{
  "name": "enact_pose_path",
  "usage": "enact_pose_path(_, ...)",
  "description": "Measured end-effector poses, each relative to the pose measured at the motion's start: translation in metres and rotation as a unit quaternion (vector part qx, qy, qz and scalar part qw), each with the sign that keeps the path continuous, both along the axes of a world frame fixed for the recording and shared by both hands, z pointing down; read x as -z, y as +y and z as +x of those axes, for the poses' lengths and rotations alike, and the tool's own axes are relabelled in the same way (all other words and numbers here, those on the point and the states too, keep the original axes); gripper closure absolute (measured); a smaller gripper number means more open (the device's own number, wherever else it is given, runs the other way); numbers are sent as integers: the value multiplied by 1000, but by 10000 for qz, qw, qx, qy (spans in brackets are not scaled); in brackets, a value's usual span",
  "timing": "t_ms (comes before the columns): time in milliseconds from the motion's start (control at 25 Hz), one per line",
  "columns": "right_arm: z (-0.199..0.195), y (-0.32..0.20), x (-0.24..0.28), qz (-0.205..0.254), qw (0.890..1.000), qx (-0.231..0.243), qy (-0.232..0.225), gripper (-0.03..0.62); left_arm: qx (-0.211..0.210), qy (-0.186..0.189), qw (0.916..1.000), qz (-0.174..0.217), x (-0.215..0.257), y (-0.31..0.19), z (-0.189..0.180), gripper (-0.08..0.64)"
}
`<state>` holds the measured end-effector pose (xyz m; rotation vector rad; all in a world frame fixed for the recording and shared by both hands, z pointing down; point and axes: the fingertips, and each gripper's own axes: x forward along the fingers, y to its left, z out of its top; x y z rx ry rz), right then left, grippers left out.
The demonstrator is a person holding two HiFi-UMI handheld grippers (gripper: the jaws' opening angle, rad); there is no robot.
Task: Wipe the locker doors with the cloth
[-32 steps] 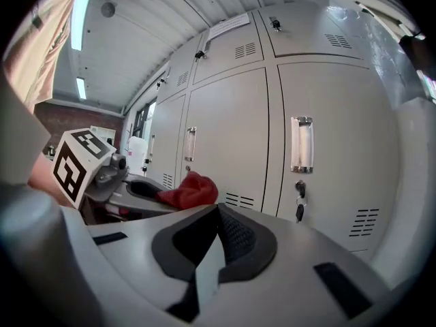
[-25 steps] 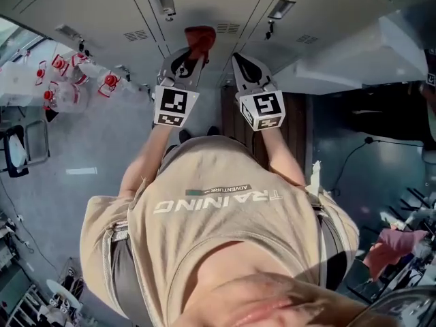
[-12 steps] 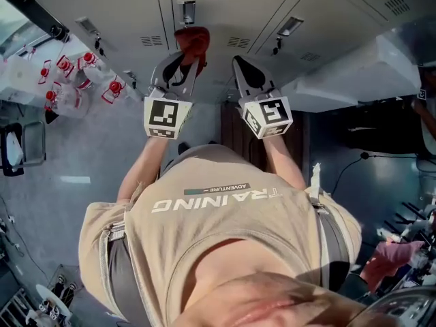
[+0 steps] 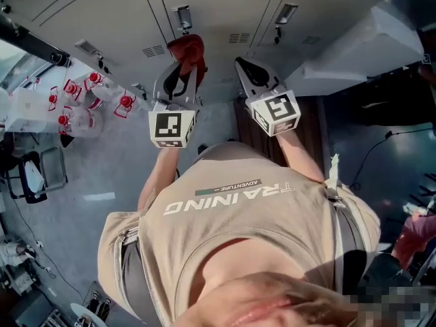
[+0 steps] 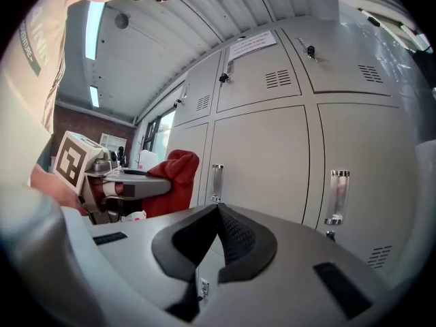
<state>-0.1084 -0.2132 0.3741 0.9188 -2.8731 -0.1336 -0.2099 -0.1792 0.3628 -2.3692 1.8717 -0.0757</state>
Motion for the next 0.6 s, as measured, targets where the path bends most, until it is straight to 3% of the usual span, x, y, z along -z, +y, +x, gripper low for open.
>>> enact_pose_path(120, 2, -7, 10, 2, 9997, -110, -213, 579, -97, -38, 9999, -29, -2, -2, 2, 494)
enact_pose_path(320, -7, -4, 19, 296, 9994, -75, -148, 579, -196, -127, 9997, -44, -2, -10, -1, 494)
enact_pose_path(600, -6, 2, 7, 135, 9998, 90, -79, 578, -254, 72, 9995, -153, -12, -11, 4, 494)
